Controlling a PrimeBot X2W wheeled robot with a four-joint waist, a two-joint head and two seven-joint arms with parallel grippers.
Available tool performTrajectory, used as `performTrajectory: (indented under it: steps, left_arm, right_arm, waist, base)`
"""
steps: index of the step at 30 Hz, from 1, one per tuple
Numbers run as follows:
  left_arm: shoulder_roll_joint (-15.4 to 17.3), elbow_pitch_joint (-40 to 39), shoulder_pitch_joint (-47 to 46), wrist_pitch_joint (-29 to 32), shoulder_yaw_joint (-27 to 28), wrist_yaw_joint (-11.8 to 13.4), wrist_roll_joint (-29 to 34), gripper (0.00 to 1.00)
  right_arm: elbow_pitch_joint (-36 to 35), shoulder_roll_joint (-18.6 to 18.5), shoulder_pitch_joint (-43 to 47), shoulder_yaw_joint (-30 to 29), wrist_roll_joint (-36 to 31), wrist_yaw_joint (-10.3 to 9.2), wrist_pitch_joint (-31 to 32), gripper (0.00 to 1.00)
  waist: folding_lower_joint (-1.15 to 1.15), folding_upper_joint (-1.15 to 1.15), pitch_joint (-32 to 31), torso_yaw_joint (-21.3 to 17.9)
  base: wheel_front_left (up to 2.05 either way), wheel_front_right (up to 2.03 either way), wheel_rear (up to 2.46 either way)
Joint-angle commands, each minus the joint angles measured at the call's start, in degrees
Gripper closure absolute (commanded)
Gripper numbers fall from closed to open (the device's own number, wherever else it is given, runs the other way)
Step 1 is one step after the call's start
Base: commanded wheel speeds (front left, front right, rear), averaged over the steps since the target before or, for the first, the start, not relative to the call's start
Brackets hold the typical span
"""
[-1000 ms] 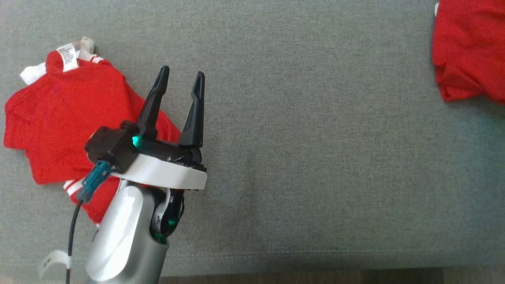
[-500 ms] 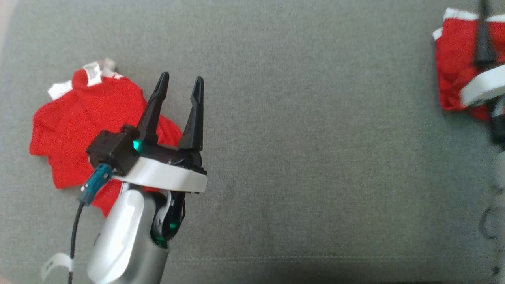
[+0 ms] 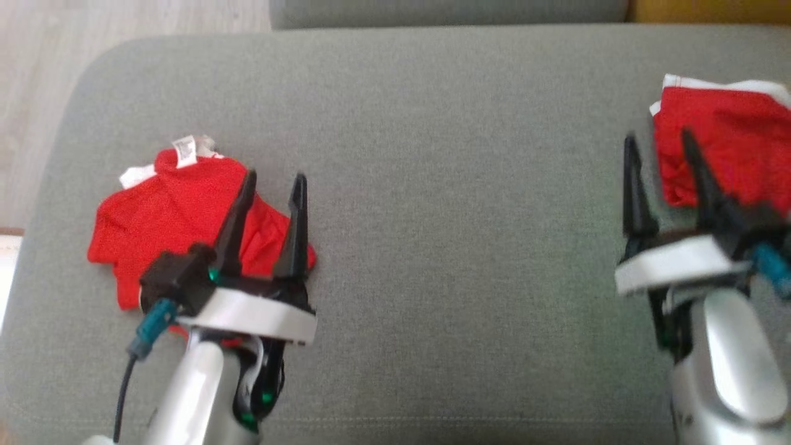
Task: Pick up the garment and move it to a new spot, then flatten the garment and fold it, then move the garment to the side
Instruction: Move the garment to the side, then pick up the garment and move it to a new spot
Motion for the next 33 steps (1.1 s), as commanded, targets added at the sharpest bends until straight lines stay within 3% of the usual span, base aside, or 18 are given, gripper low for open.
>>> performTrajectory:
  steps: [1, 10, 33]
  left_arm:
    - [0.5, -1.5, -0.3, -0.3, 1.9, 0.3, 0.1, 0.00]
    - [0.5, -1.0, 3.8, -0.3, 1.4, 0.8, 0.4, 0.00]
    - [0.5, -0.9, 4.5, -0.3, 1.2, 0.8, 0.4, 0.00]
  right_arm:
    - [-2.4, 0.6, 0.8, 1.6, 0.3, 0.22, -1.0, 0.00]
    - [-4.5, 0.9, 10.5, 2.6, 8.1, 0.22, -3.9, 0.00]
    - [-5.4, 0.9, 11.9, 2.8, 9.0, 0.22, -4.7, 0.00]
  waist:
    - [0.00, 0.00, -1.3, 0.3]
    - [0.00, 0.00, -3.9, 0.4]
    - [0.00, 0.00, -4.3, -0.1]
  base:
    - [0.00, 0.00, 0.00]
    - [0.00, 0.00, 0.00]
    - [0.00, 0.00, 0.00]
